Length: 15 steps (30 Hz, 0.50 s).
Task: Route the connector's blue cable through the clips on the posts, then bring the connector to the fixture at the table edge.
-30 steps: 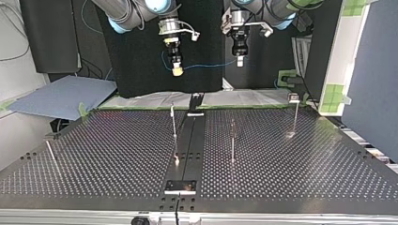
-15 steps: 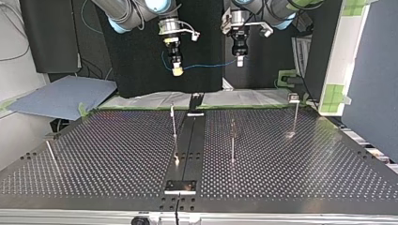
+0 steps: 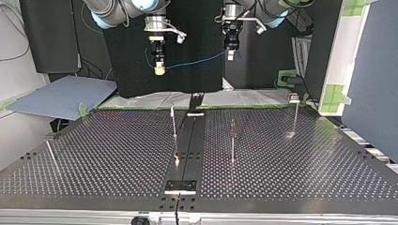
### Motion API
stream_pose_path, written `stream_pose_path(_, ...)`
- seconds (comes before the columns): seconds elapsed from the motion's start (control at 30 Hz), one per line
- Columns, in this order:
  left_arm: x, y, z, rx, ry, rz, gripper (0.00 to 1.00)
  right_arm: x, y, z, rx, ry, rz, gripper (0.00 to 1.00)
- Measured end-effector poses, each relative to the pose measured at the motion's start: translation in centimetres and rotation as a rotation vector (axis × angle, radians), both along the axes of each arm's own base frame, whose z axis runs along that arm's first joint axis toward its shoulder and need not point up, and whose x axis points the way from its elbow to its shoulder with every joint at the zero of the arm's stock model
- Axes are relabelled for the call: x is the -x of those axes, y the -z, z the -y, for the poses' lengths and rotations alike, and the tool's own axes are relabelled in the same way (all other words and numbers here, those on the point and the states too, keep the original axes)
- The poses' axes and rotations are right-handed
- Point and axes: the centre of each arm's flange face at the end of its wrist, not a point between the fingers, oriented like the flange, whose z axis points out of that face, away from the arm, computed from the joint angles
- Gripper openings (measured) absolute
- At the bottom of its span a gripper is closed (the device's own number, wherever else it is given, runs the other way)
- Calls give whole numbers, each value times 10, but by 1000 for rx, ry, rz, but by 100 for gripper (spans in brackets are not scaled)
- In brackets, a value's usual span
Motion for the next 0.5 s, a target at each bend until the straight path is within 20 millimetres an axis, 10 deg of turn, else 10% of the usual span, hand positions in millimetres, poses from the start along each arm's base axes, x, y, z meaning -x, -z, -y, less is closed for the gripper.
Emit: stream_pose_path(0.5, -10, -8, 5, 27, -3, 30, 0, 3, -30, -6, -22, -4, -15, 0)
